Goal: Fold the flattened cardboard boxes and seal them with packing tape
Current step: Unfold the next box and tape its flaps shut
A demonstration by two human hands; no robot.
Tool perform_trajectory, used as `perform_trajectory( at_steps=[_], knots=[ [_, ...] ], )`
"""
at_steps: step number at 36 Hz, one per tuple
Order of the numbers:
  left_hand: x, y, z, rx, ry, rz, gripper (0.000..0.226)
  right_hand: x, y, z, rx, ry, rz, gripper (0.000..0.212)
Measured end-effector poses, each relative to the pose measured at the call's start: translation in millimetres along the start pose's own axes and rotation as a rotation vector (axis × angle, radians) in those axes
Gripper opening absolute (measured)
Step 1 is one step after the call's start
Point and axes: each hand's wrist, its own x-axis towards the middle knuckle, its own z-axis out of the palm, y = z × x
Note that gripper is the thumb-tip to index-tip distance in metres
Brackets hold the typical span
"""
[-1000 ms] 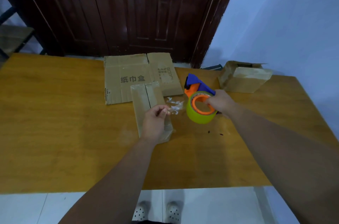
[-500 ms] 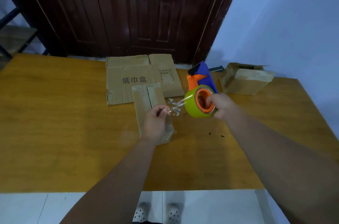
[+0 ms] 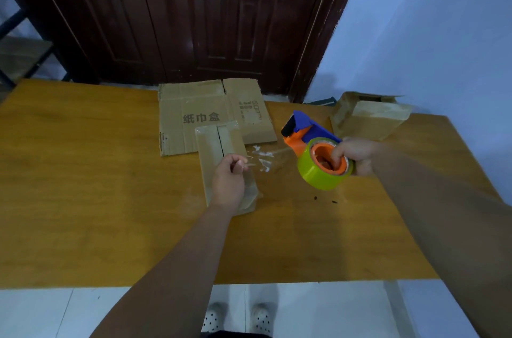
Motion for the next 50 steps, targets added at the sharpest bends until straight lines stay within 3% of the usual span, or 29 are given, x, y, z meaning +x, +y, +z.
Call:
perform_trajectory(
  at_steps=[7, 16, 30, 37, 44, 50],
  knots=[
    [-1.2, 0.7, 4.0, 0.021, -0.029, -0.012, 0.028, 6.4, -6.2, 10.2, 0.168, 0.366, -0.175, 0.023],
    [0.7, -1.9, 2.7, 0.016, -0.013, -0.015, 0.028, 6.8, -10.1, 24.7, 0.549, 0.376, -0.158, 0.025],
    [5.8, -7.5, 1.6, -0.022, 0.013, -0.012, 0.031, -6.6, 7.3, -22.8, 0.079, 0.152, -0.163, 0.028],
    [4.6, -10.2, 0.5, 0.033, 0.0, 0.001, 0.031, -5.2, 2.1, -43.3, -0.198, 0.194, -0.097, 0.004],
    [3.1, -4.6, -3.6, -0.029, -0.076, -0.009, 0.026, -6.8, 5.1, -36.5, 0.056, 0.418, -0.119, 0.026],
    [2.2, 3.5, -10.0, -0.065, -0.172, 0.047, 0.025, -4.2, 7.8, -28.3, 0.101, 0.521, -0.228, 0.017]
  ],
)
